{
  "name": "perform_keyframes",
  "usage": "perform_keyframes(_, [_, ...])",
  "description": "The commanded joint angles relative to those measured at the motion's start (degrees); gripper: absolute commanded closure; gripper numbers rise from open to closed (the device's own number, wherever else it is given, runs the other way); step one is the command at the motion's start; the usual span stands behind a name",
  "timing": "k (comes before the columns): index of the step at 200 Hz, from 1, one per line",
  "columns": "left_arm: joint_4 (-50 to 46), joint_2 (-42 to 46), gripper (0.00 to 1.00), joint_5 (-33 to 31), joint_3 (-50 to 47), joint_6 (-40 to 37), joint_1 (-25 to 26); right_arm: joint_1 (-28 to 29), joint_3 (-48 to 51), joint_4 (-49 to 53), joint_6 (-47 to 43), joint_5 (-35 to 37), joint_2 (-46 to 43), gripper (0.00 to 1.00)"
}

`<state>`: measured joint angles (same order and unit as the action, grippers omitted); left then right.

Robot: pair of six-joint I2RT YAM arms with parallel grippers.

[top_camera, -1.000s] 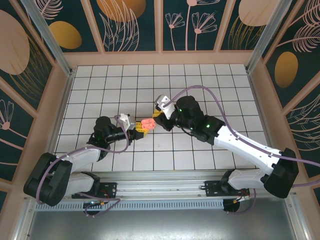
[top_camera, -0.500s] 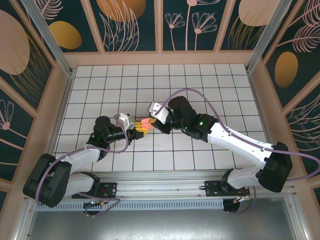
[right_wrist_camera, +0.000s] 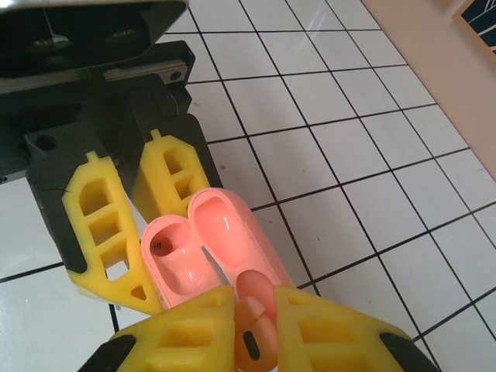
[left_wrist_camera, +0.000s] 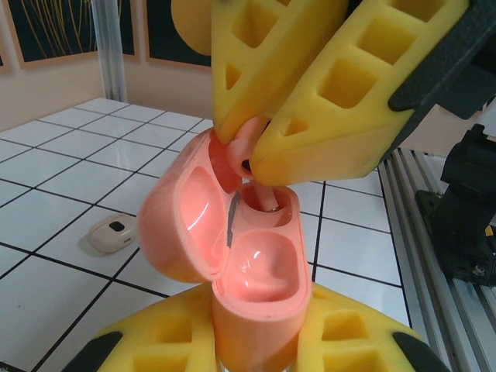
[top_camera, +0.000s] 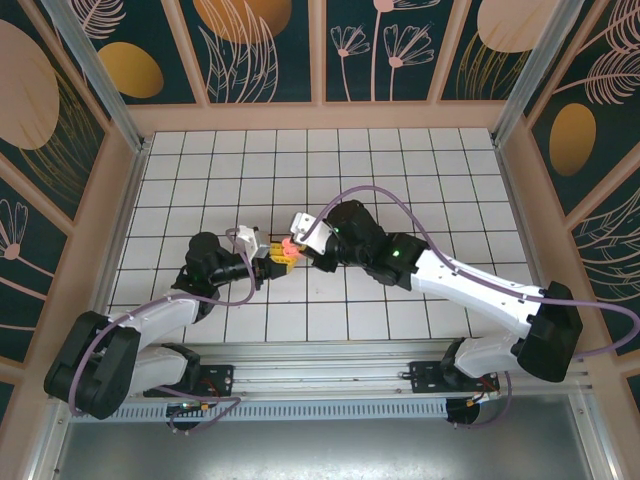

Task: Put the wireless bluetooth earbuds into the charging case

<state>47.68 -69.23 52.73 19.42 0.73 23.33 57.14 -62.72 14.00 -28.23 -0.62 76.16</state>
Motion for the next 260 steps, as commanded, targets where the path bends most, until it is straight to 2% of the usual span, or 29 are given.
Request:
perform_keyframes(1, [2.06,1.86,0.83,1.07,1.77,0.73,0.28,0.93,-2.26,3.22,-1.74,1.72,1.44,0.83])
perform_keyframes(58, [2.27,1.65,0.82,1.13,2.04,1.17,0.31,1.30,-4.46,5.14,0.23,-5.88,2.09,0.73])
perform_keyframes(106, [1.99,2.51,0.83,0.85,1.85,1.31,0.35,1.22,-5.22,4.45,1.54,-6.15,2.17,0.65])
perform_keyframes(141, [1.04,2.57,0.83,-1.25,1.76,1.14,0.36,0.10,-3.85,1.40,5.10,-7.97,-1.12,0.60])
perform_keyframes(159, [0.91,1.95,0.83,-2.33,1.76,1.69,0.39,-2.46,-2.97,-0.16,8.79,-12.37,-3.15,0.59])
perform_keyframes(190, [1.49,-0.12,0.83,-3.63,2.18,3.94,0.37,-9.66,-3.76,0.11,17.12,-25.31,-4.18,0.58])
perform_keyframes(204, [0.94,-0.80,0.83,-4.08,2.63,4.47,0.40,-11.82,-4.11,0.18,20.17,-28.45,-4.02,0.58])
perform_keyframes(231, [-4.66,-1.51,0.84,-10.80,5.27,7.27,0.22,-12.56,-5.74,2.28,23.94,-29.86,-1.59,0.59])
perform_keyframes(260, [-14.19,-1.98,0.84,-17.57,10.17,13.14,-2.08,-12.54,-8.27,3.01,31.99,-27.13,2.61,0.62])
